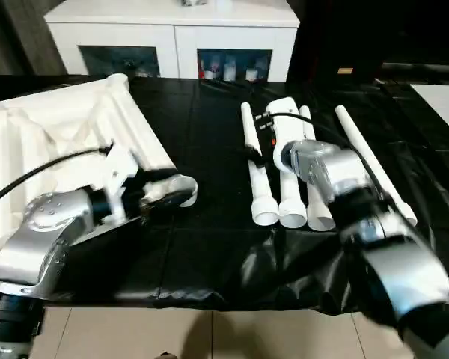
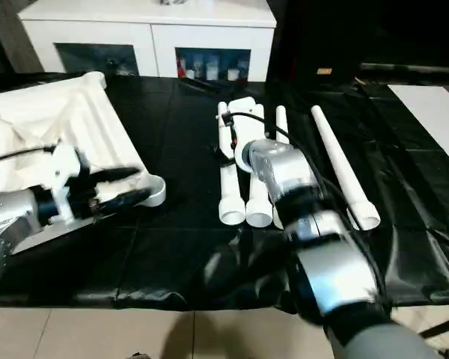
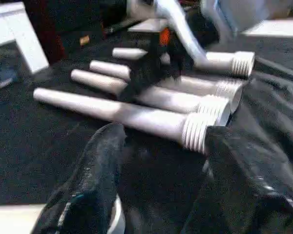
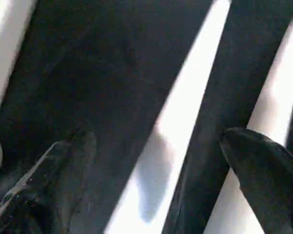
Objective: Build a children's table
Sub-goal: Move to table, then pick table leg
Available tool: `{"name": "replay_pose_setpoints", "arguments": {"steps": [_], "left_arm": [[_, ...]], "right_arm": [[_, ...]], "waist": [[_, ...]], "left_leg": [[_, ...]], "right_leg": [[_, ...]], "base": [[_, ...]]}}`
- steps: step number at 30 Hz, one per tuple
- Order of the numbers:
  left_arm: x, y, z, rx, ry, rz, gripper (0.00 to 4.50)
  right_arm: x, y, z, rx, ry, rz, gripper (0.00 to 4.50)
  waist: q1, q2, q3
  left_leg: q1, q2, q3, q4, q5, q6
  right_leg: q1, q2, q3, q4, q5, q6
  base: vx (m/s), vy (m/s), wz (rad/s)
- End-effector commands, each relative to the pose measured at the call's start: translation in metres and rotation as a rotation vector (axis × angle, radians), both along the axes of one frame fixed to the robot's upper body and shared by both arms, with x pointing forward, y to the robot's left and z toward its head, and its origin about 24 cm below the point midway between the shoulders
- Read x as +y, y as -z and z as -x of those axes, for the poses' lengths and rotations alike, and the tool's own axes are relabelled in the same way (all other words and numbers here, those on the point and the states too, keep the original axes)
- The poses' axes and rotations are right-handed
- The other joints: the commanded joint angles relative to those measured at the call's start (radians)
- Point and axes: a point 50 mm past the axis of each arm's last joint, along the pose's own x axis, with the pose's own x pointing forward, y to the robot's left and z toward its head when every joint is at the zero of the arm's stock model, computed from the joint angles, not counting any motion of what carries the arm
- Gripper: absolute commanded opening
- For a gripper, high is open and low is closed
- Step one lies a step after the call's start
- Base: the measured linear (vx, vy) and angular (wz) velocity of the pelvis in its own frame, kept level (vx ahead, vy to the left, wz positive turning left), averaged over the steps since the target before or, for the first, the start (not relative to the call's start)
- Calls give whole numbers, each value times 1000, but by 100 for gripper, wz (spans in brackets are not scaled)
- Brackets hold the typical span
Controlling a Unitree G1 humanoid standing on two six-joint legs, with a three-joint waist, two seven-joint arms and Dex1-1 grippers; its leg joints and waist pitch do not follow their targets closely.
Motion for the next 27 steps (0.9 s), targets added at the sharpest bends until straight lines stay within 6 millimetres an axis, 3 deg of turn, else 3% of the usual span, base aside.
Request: {"name": "replay_pose_setpoints", "arguments": {"steps": [1, 4, 5, 9, 10, 13, 15, 25, 27], "left_arm": [[-7, -5, 3, 4, 13, 2, 328], [-12, -7, 11, 30, 9, -19, 341], [-13, -7, 14, 39, 6, -26, 354], [-15, -8, 18, 55, 10, -33, 386], [-16, -9, 19, 60, 15, -35, 409], [-16, -9, 21, 69, 18, -42, 427], [-15, -9, 22, 75, 22, -50, 446], [-16, -8, 31, 143, 76, -110, 450], [-16, -8, 31, 143, 76, -110, 450]], "right_arm": [[3, 6, 3, 88, -9, -29, 450], [2, 16, 3, 153, 18, -10, 450], [2, 21, 5, 183, 34, -7, 450], [2, 34, 11, 261, 70, -50, 450], [2, 36, 12, 275, 67, -53, 422], [3, 42, 16, 305, 63, -54, 416], [3, 43, 17, 317, 59, -64, 381], [1, 52, 22, 378, 66, -89, 315], [1, 52, 22, 378, 66, -89, 285]], "waist": [[3, 2, -73], [-1, 4, -77], [-1, 3, -71], [4, 6, -70], [5, 6, -71], [7, 8, -70], [9, 7, -70], [8, 7, -69], [8, 7, -69]], "left_leg": [[14, 41, -6, -66, 32, 7], [16, 45, -7, -64, 26, 9], [12, 45, -7, -65, 11, 11], [17, 45, -4, -65, -3, 1], [17, 45, -5, -65, -2, -1], [17, 45, -3, -64, -3, -3], [16, 44, -4, -65, -6, -6], [15, 43, -4, -66, -27, -19], [15, 43, -4, -66, -27, -18]], "right_leg": [[61, -60, 35, -39, 282, -281], [59, -67, 34, -37, 257, -299], [58, -66, 34, -41, 227, -303], [54, -63, 33, -41, 190, -290], [53, -63, 32, -40, 195, -289], [52, -62, 31, -41, 189, -288], [52, -63, 31, -42, 179, -284], [50, -63, 29, -44, 137, -281], [50, -63, 29, -44, 135, -280]], "base": [[0, 0, 0], [0, 0, 0], [0, 0, 0], [0, 0, 0], [0, 0, 0], [0, 0, 0], [0, 0, 0], [0, 0, 0], [0, 0, 0]]}}
